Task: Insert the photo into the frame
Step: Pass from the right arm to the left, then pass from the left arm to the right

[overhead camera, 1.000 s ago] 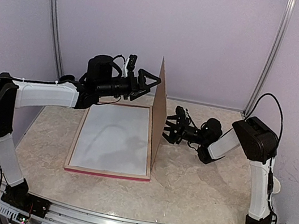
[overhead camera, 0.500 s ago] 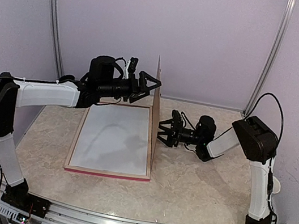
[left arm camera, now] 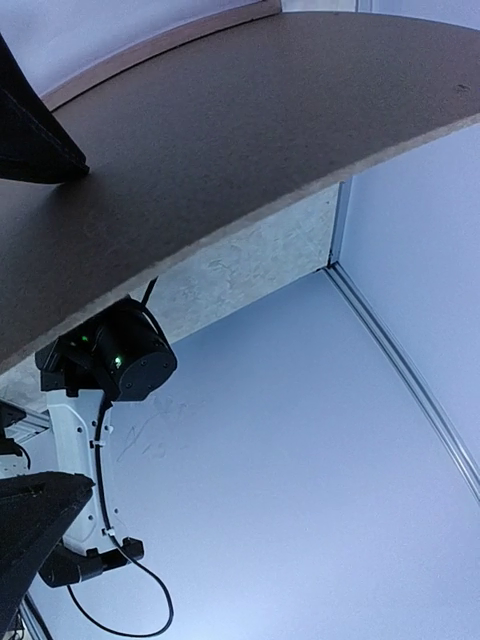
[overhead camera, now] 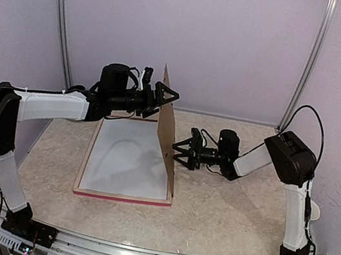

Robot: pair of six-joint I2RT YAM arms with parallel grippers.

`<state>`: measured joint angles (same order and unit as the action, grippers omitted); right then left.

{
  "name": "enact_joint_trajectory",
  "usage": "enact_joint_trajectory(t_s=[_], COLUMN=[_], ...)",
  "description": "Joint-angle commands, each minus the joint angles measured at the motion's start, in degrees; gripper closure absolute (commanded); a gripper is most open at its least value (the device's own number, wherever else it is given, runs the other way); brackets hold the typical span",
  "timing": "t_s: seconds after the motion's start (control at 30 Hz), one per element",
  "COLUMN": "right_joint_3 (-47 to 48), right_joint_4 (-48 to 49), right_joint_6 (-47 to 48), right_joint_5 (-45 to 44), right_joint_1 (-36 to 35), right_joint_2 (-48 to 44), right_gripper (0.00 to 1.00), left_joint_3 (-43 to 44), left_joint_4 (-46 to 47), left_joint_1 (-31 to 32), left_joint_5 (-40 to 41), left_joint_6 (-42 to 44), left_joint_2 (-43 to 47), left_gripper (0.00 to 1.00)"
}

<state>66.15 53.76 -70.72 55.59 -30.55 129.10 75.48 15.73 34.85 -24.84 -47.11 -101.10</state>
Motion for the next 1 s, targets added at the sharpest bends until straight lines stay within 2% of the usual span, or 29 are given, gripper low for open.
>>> enact_joint_trajectory(t_s=[0.0,0.33,0.67,0.97], right_joint_3=[1.23,1.51,1.61,2.13], right_joint_4=[-6.23,-10.42,-15.68,-20.02], right_joint_6=[5.26,8.64,13.06,16.12], right_joint_5=[-1.30,-2.23,-3.42,-4.68], right_joint_1=[-0.83,-0.83,-0.70,-0.66], right_joint_2=[-0.73,1.05,1.04,1.25], right_gripper=[0.22,0.22,0.22,0.22], left_joint_3=[-1.26,-5.83,-10.91,-13.93], left_joint_4=[-0.71,-0.18,1.61,1.54], left_joint_1=[-1.11,-3.86,-8.32,-10.94], left_joint_5=[0.11,-1.69,-6.91,-9.87], left_joint_6=[0.82,0.31,-0.63,-0.34], left_joint_2=[3.11,6.38,9.05,10.87], left_gripper=[0.01,0.02,0.12,0.26])
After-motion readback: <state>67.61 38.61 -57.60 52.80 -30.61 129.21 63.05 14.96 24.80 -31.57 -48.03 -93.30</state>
